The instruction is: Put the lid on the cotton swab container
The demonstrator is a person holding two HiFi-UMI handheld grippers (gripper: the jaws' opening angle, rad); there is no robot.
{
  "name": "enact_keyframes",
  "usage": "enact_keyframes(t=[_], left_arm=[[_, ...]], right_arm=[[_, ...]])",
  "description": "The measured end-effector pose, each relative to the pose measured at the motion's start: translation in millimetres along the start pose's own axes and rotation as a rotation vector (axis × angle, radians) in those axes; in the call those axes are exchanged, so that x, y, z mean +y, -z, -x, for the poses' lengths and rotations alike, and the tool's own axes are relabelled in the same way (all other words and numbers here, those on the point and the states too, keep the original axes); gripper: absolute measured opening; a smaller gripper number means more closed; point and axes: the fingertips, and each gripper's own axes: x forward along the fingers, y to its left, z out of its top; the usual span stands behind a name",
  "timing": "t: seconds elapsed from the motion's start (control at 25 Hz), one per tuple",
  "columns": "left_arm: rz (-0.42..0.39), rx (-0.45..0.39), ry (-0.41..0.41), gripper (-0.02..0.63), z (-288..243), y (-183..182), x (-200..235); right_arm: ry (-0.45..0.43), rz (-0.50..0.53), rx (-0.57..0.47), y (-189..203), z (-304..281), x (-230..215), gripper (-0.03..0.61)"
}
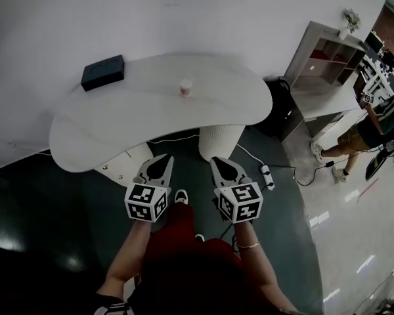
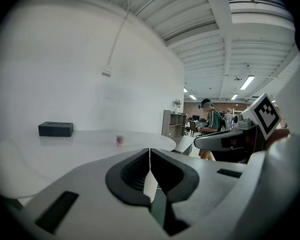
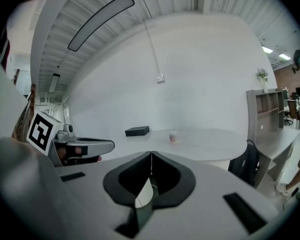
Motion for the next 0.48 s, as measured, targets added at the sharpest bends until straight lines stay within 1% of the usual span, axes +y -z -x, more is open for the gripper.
enact_keyframes(t=[0.16, 0.48], left_arm=[[0.008, 0.002, 0.01, 0.025, -33, -7, 20], [0.016, 0.022, 0.058, 0.026, -102, -24, 64]], right_arm=[[-0.005, -0.014, 0.015, -5, -32, -16, 0.015], [0.004, -0.016, 0.024, -34, -107, -43, 0.015]])
